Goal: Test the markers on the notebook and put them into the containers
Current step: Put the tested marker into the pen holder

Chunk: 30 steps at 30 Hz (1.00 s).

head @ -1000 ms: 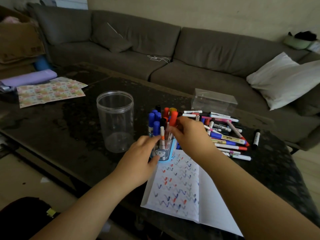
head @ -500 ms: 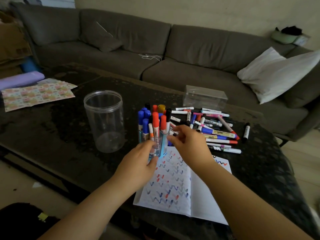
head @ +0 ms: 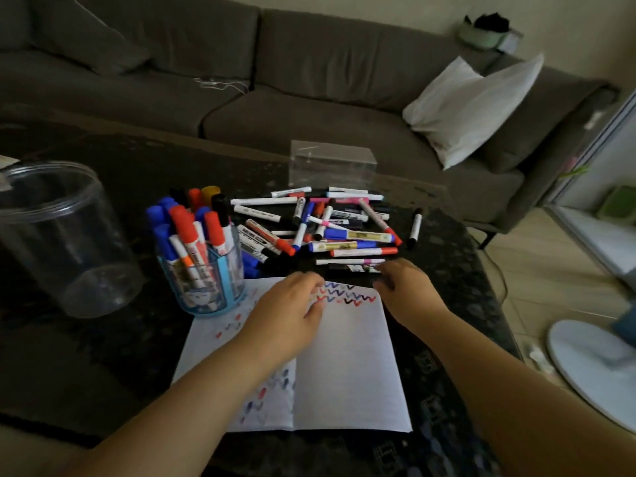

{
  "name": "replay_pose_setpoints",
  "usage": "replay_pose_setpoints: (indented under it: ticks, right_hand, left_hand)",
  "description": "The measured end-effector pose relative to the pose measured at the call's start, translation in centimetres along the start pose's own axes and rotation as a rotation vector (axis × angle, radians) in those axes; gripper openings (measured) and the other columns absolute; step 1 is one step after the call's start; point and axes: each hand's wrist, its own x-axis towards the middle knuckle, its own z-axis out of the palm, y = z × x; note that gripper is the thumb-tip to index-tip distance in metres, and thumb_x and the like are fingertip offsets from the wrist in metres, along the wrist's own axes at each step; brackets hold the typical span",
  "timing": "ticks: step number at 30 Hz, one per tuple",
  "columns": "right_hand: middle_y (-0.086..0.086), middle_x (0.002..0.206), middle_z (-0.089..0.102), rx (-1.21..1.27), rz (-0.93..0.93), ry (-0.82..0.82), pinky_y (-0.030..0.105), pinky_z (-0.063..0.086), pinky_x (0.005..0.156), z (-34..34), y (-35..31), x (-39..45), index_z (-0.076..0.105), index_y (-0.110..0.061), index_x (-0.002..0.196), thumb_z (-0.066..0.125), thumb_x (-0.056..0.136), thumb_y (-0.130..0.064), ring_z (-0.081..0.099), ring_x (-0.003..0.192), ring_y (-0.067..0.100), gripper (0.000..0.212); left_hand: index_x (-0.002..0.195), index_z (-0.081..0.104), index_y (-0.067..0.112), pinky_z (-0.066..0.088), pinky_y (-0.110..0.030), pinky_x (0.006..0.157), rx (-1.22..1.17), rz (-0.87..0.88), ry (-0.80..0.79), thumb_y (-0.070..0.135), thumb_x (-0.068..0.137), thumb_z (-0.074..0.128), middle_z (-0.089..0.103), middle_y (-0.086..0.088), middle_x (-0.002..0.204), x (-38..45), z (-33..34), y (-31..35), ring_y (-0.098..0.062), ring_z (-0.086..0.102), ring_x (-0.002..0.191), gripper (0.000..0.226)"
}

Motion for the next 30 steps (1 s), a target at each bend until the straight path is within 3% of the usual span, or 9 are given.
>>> replay_pose_setpoints:
  ticks: [4,13,15,17,19,22,26,28,30]
  right_hand:
    - [0.001,0.138,0.048,-0.075,-0.122,-0.071,0.034,0.037,0.106,1.0,-0.8,2.4,0.050,-0.023,0.135,0.052,0.096,-0.021,0.040,0.129,0.020,0.039]
    - [0.001,0.133,0.044,-0.243,-0.239,-0.130,0.039,0.029,0.105,2.8,-1.5,4.3,0.050,-0.027,0.132,0.047,0.098,-0.028,0.036,0.124,0.023,0.035]
    - [-0.001,0.133,0.046,-0.218,-0.265,-0.059,0.037,0.028,0.105,1.5,-1.7,3.6,0.050,-0.026,0.132,0.046,0.098,-0.031,0.036,0.125,0.021,0.035]
    - [-0.003,0.122,0.054,-0.031,-0.236,0.051,0.031,0.037,0.097,-0.4,-2.5,2.3,0.053,-0.023,0.127,0.047,0.098,-0.030,0.046,0.117,0.019,0.031]
    - [-0.007,0.099,0.058,0.289,-0.140,0.057,0.020,0.046,0.074,-2.2,-3.5,0.4,0.053,-0.021,0.123,0.044,0.099,-0.027,0.058,0.094,0.016,0.026]
    - [-0.003,0.079,0.060,0.746,-0.005,-0.109,0.024,0.049,0.064,-3.6,-4.6,-3.2,0.053,-0.018,0.115,0.037,0.101,-0.027,0.060,0.070,0.013,0.022]
    - [0.004,0.073,0.056,1.238,0.170,-0.432,0.026,0.044,0.057,-3.1,-5.7,-7.7,0.062,-0.006,0.107,0.035,0.102,-0.028,0.049,0.060,0.012,0.035]
    - [0.007,0.069,0.053,1.446,0.203,-0.564,0.023,0.039,0.050,-2.3,-6.5,-9.3,0.062,0.002,0.101,0.036,0.101,-0.024,0.046,0.055,0.012,0.037]
    - [0.007,0.063,0.050,1.585,0.217,-0.664,0.019,0.035,0.042,-1.6,-7.1,-10.4,0.060,0.003,0.096,0.038,0.098,-0.023,0.041,0.049,0.010,0.034]
  left_hand:
    - [0.125,0.049,0.024,0.041,-0.018,0.085,0.009,-0.033,-0.001,0.024,0.095,0.049,0.051,0.008,0.124,1.8,1.1,0.2,-0.005,0.050,0.109,0.031]
    - [0.121,0.053,0.028,0.042,-0.011,0.077,-0.072,-0.101,-0.035,0.023,0.094,0.050,0.055,0.012,0.115,1.6,1.2,-1.3,0.002,0.051,0.098,0.027]
    - [0.117,0.054,0.030,0.047,-0.012,0.073,-0.127,-0.121,-0.026,0.024,0.094,0.050,0.056,0.013,0.111,1.3,0.6,-1.4,0.001,0.052,0.096,0.025]
    - [0.111,0.054,0.034,0.043,-0.010,0.071,-0.175,-0.147,-0.006,0.025,0.094,0.051,0.057,0.017,0.104,0.9,0.1,-1.2,0.002,0.053,0.092,0.019]
    - [0.102,0.053,0.039,0.039,-0.009,0.070,-0.233,-0.172,0.010,0.027,0.093,0.052,0.055,0.022,0.097,0.5,-0.4,-0.7,0.005,0.051,0.090,0.014]
    - [0.093,0.054,0.044,0.045,-0.018,0.082,-0.384,-0.209,-0.002,0.030,0.093,0.052,0.059,0.020,0.100,-0.6,-1.2,0.2,0.001,0.055,0.097,0.014]
    - [0.100,0.062,0.040,0.050,-0.036,0.092,-0.652,-0.302,-0.058,0.035,0.095,0.047,0.067,0.015,0.100,-2.5,-1.4,1.2,-0.005,0.061,0.098,0.016]
    - [0.105,0.065,0.033,0.050,-0.044,0.092,-0.855,-0.337,-0.089,0.037,0.095,0.046,0.069,0.009,0.088,-3.5,-1.2,1.5,-0.015,0.064,0.092,0.022]
    - [0.102,0.070,0.021,0.053,-0.043,0.082,-1.104,-0.356,-0.149,0.033,0.092,0.048,0.065,-0.001,0.074,-4.2,-1.2,1.5,-0.020,0.060,0.073,0.028]
